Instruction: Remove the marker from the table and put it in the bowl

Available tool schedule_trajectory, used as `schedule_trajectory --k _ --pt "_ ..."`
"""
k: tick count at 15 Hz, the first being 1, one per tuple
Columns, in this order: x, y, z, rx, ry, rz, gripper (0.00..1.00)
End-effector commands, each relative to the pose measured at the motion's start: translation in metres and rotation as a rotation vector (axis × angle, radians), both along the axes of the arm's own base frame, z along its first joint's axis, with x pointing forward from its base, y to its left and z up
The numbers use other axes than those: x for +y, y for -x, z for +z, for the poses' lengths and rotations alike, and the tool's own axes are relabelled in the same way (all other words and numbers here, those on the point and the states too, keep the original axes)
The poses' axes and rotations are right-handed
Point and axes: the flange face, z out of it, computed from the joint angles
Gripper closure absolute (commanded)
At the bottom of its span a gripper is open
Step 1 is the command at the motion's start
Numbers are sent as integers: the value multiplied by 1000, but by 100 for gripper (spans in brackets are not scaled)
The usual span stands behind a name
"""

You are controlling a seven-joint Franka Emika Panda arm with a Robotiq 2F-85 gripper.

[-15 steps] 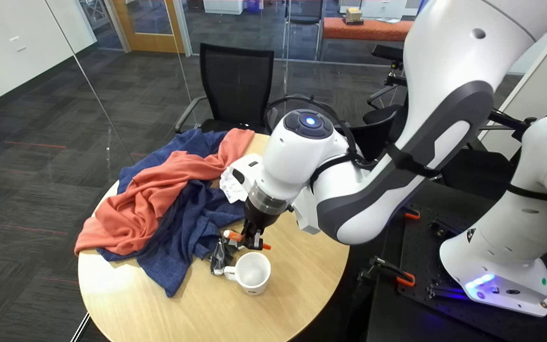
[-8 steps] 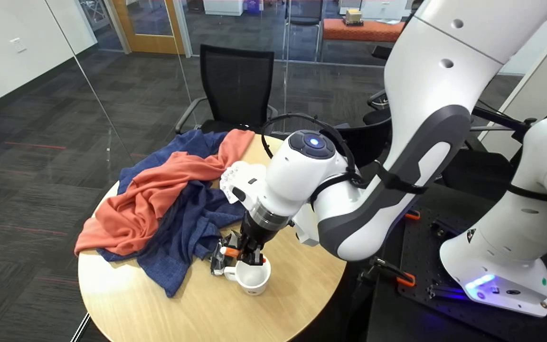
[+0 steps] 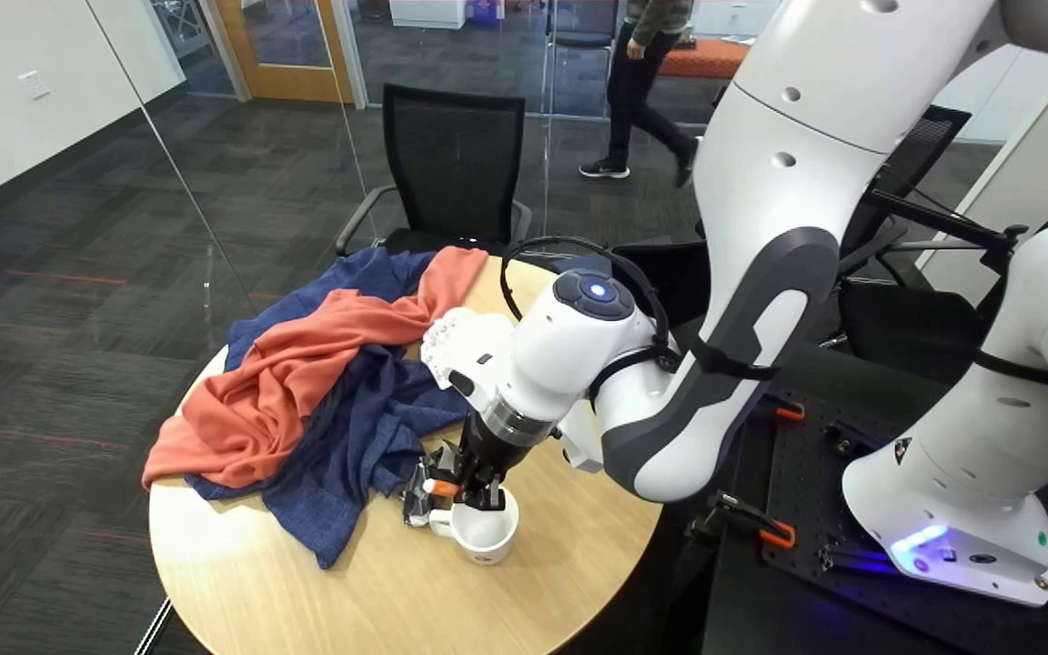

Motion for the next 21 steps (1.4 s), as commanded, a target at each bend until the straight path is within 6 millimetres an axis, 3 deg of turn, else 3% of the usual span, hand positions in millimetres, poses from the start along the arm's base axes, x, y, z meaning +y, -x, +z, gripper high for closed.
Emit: schedule_trajectory --k 1,7,8,9,11,18,21 --pt "1 -5 -12 -9 -21 32 96" --pt "-1 -6 -28 19 -15 41 96" --pt "-2 -6 -30 24 -13 38 90" --pt "-3 -6 -31 28 -11 34 57" --pt "-4 -7 -31 29 -12 29 51" --pt "-4 -6 -5 -10 -22 11 0" --pt "-4 -7 11 -22 -26 0 0"
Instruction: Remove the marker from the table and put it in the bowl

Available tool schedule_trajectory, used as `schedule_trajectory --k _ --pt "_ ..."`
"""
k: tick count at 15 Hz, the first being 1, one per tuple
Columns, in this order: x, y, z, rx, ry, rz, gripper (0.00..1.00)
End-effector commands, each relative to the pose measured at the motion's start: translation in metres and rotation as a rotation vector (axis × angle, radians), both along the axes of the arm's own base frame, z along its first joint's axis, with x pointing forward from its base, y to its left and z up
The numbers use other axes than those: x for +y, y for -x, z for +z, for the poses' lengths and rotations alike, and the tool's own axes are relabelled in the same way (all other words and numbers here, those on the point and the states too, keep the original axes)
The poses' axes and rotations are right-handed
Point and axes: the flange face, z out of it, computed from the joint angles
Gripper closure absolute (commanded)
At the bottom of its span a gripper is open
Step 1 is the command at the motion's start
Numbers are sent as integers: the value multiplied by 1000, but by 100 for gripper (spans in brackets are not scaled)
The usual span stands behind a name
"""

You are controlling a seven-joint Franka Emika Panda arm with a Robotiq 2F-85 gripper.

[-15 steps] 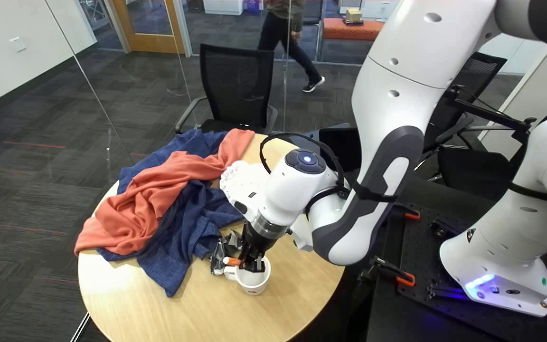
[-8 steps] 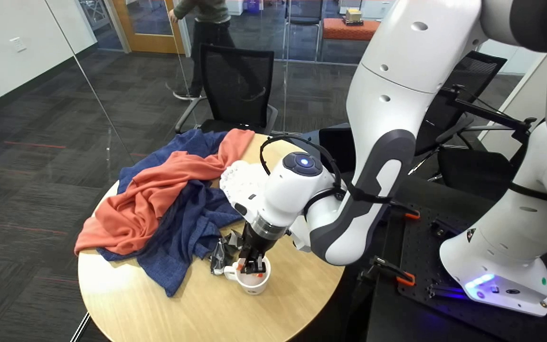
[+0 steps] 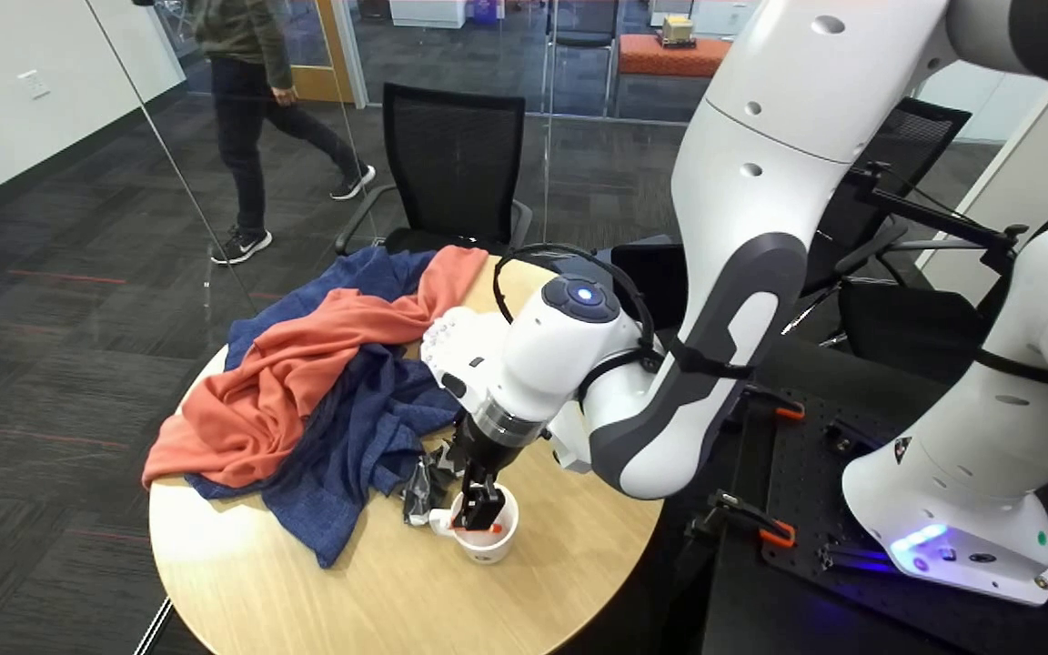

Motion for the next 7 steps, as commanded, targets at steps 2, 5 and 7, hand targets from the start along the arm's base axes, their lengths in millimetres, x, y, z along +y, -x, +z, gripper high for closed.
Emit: schedule_trajectory --k 2,5,7 --pt "-4 3 34 -43 -13 -4 0" --pt "-4 4 42 -32 -18 5 0" --pt "1 -4 32 -41 -30 -6 0"
